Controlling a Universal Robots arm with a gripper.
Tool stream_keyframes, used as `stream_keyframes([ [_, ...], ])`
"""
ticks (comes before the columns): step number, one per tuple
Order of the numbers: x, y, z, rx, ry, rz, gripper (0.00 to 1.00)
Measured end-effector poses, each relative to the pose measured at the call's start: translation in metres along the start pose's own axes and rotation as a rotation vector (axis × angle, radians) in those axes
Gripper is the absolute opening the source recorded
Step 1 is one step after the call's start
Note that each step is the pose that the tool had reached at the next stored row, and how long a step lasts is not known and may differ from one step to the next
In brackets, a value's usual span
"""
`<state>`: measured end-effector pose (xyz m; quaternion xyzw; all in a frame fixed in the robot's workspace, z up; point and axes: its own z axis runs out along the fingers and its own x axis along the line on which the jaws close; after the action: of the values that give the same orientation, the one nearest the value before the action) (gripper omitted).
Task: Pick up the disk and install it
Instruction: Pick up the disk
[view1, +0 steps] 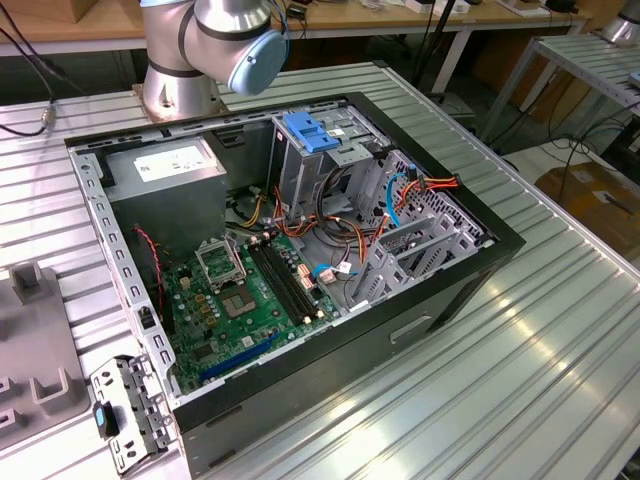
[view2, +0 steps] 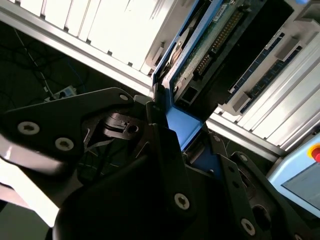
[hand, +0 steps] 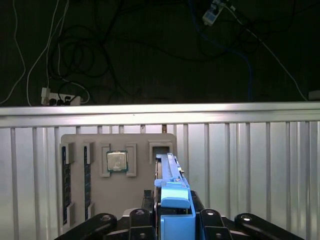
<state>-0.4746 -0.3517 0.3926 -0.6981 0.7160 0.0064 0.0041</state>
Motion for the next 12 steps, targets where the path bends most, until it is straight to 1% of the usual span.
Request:
stream_keyframes([
  [2, 0.0, 0.0, -0.0021, 0.0001, 0.0, 0.0, 0.37],
  [3, -0.0001, 0.0, -0.0042, 0.0, 0.0, 0.0, 0.37],
  [12, -0.0002, 0.0001, -0.0131, -0.0001, 0.0, 0.0, 0.37],
])
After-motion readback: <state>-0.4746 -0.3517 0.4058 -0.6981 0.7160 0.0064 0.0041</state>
